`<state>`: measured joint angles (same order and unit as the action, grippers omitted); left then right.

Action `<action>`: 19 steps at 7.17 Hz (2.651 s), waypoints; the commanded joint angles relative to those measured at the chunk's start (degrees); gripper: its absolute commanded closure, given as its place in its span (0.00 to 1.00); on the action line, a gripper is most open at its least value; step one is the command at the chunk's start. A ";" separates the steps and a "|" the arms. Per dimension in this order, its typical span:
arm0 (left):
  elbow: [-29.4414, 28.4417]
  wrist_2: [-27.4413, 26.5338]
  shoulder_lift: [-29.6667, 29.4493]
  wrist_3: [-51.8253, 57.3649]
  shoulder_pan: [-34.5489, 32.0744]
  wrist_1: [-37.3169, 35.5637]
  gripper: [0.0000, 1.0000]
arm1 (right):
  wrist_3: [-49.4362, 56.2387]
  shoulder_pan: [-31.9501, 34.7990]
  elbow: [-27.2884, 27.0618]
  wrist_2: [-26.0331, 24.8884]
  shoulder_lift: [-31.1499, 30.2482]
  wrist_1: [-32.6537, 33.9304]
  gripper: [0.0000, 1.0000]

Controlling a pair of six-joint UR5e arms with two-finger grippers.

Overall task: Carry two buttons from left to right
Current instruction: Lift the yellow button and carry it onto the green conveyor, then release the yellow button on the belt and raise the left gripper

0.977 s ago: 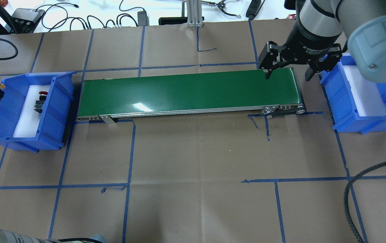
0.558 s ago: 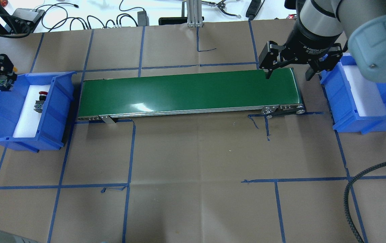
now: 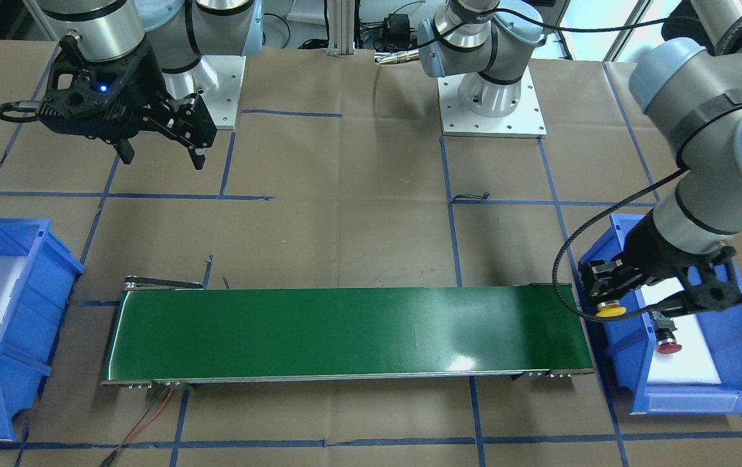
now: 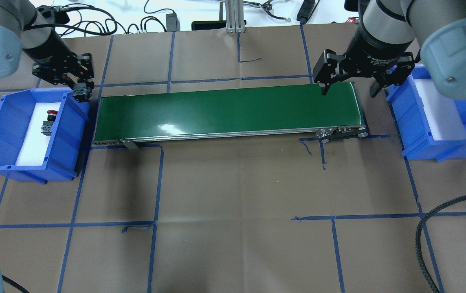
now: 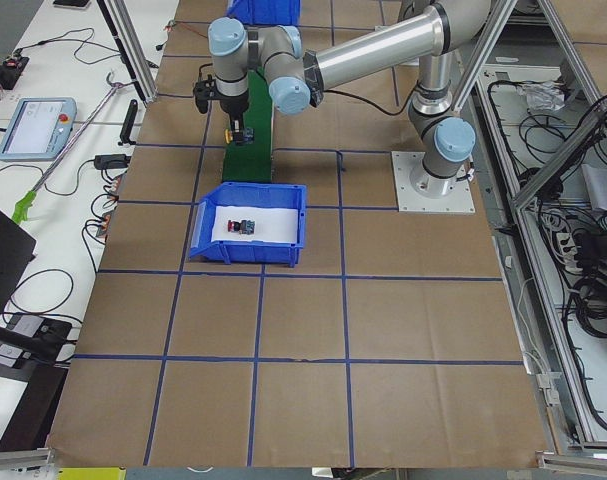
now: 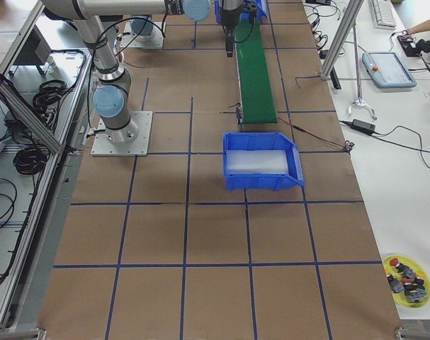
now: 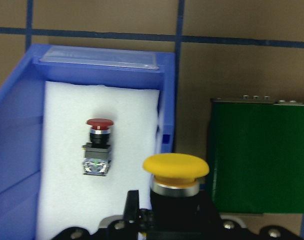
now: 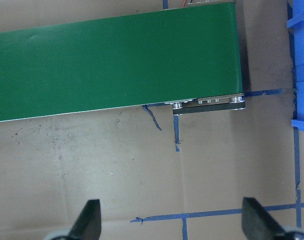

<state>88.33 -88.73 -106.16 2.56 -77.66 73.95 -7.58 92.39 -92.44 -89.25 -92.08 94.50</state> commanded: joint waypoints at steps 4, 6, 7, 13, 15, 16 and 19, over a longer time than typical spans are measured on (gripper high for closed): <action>10.95 -0.04 -7.75 -1.96 -6.02 -21.88 0.83 | -0.25 0.07 -0.37 -0.04 0.06 0.07 0.00; 12.04 -0.04 -7.05 -1.77 -6.02 -23.15 0.79 | -0.16 0.07 -0.37 -0.04 0.15 -0.02 0.00; 12.04 -0.13 -6.70 -1.86 -6.02 -23.15 0.53 | -0.07 0.07 -0.37 -0.04 0.15 -0.02 0.00; 1.80 -0.21 0.23 -0.90 -5.22 -6.10 0.00 | 0.02 0.07 -0.37 -0.04 0.15 0.16 0.00; -6.04 -4.07 0.60 2.26 -5.31 5.02 0.00 | 0.28 0.07 -0.37 -0.13 0.15 0.16 0.00; -7.11 -3.91 0.43 2.88 -5.05 5.41 0.00 | 0.28 0.07 -0.37 -0.13 0.15 0.16 0.00; -7.30 -3.12 -0.01 15.13 4.66 5.24 0.00 | 0.37 0.07 -0.37 -0.13 0.15 0.07 0.00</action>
<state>81.21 -92.02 -105.87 11.30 -77.89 79.16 -7.28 92.46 -92.81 -89.38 -91.93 94.60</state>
